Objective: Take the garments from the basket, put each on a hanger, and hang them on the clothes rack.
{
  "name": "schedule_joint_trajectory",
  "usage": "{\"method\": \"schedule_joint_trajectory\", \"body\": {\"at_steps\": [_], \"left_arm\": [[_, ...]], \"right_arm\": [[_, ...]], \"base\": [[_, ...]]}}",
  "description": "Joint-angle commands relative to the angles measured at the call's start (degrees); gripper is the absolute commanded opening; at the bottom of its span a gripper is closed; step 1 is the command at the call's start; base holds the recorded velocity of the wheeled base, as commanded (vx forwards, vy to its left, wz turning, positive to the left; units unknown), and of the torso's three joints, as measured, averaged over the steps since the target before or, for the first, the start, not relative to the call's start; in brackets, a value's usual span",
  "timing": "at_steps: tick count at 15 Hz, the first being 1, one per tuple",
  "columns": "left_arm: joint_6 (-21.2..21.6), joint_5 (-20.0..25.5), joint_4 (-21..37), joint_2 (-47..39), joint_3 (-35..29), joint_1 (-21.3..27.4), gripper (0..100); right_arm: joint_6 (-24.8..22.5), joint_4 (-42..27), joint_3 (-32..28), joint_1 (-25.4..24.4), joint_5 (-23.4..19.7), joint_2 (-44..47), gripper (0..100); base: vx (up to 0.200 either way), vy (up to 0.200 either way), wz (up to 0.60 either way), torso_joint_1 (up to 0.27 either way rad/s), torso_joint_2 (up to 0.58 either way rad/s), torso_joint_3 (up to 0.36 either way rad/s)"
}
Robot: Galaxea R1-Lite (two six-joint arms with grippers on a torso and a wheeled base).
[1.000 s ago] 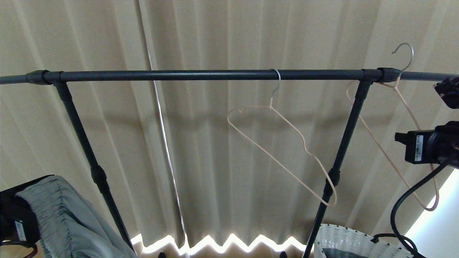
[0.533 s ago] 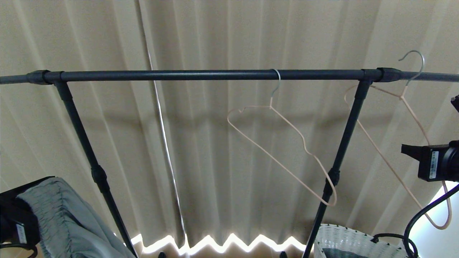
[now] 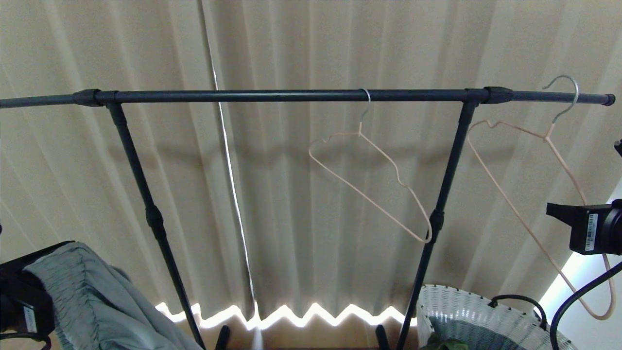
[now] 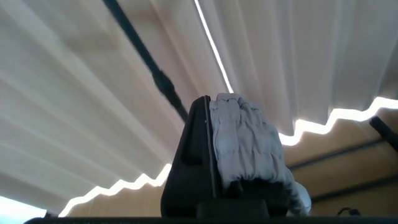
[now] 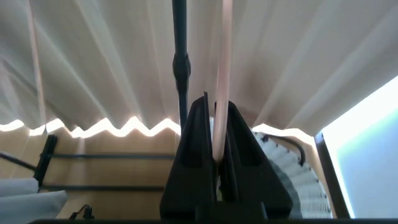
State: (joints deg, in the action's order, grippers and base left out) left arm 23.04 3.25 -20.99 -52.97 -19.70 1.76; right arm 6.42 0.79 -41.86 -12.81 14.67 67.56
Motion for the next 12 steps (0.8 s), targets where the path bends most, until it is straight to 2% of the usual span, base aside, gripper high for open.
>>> {"method": "schedule_joint_trajectory", "body": {"at_steps": [1,10,12], "left_arm": [[-0.01,0.00,-0.01,0.15,0.01,-0.09,0],[-0.10,0.00,-0.01,0.94,0.45,-0.09,0],[-0.10,0.00,-0.01,0.94,0.72,-0.09,0]], "right_arm": [[-0.01,0.00,0.20,-0.02,-0.08,-0.32,0],[-0.01,0.09,1.70,-0.02,-0.08,-1.38,0],[-0.01,0.09,1.70,-0.02,-0.16,-1.38,0]], "base": [[-0.200,0.000,0.00,0.002,0.00,0.002],[-0.200,0.000,0.00,0.003,0.00,0.002],[0.000,0.000,0.00,0.000,0.00,0.000]]}}
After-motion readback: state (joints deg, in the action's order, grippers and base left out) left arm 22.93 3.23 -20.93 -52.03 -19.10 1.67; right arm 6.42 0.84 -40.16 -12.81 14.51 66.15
